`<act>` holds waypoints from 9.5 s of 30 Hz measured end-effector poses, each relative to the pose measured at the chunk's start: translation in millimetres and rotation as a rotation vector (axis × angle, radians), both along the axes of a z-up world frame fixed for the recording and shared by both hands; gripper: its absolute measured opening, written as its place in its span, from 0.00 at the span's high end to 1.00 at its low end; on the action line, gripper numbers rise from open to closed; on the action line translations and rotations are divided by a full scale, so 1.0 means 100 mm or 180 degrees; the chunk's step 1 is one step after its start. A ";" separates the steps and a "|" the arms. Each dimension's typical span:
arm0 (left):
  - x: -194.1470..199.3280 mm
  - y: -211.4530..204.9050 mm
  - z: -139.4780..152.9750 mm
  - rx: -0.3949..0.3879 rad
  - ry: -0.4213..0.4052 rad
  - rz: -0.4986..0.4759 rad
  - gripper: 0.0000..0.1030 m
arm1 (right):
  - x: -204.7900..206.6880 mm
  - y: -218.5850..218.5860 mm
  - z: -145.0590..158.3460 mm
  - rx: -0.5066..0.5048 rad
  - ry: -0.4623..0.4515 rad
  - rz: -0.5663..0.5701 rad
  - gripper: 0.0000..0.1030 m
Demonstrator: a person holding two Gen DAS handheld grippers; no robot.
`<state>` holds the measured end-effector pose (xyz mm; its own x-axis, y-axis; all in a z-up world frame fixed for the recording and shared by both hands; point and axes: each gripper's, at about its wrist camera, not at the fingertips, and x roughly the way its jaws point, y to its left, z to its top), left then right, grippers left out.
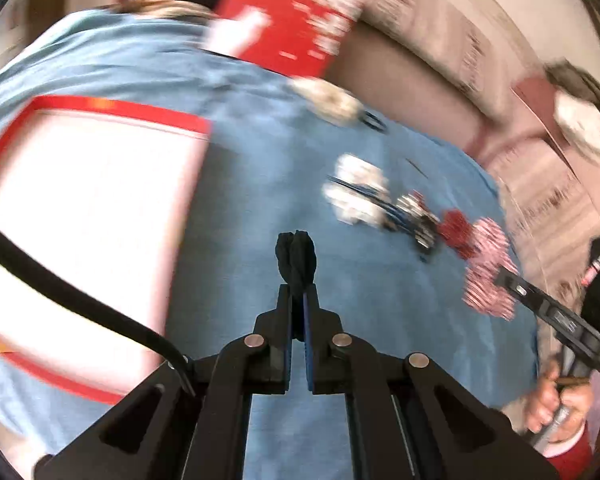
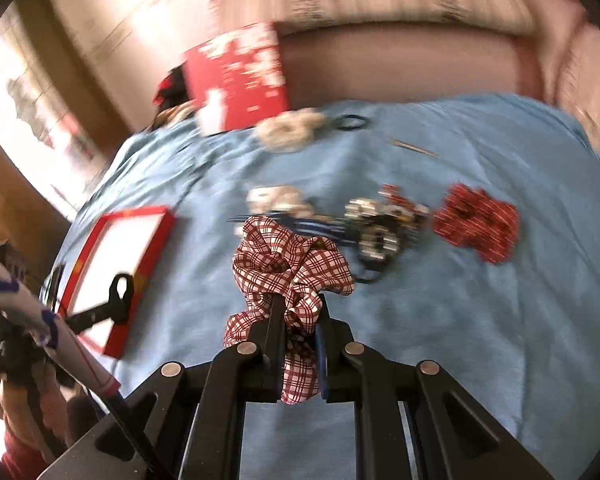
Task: Organize jewelry
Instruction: 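Carry both items into the red-rimmed tray and open both tools, then grasp the white cherry-print scrunchie with the left tool, then grasp the black wavy hair tie with the right tool while the left tool holds the scrunchie, then carry both items into the tray and open both tools, then move both open tools back over the accessory pile, then grasp the black cord hair tie with the left tool while the right tool grasps the red polka-dot scrunchie, then carry both items into the tray and open both tools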
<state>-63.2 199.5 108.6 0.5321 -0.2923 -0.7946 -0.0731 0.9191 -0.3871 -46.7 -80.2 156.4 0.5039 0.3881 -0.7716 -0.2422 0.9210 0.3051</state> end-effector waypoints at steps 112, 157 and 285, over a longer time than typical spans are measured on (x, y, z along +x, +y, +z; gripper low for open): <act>0.36 -0.56 -0.73 0.0140 0.0089 -0.0198 0.57 | 0.89 -0.87 -0.97 0.0286 0.0343 -0.0798 0.49; -0.65 1.52 0.16 0.0570 -0.0245 0.1000 0.88 | -0.25 1.33 -0.05 0.0117 0.0106 0.0963 0.92; -0.29 -0.10 0.76 0.0505 -0.0454 -0.0139 0.97 | 0.09 -0.30 0.27 -0.0367 -0.0381 -0.0136 0.90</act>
<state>-92.0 189.9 184.2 0.6319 -0.1948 -0.7501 0.0132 0.9705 -0.2409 -37.3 -110.7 183.0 0.6090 0.2768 -0.7433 -0.2304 0.9585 0.1682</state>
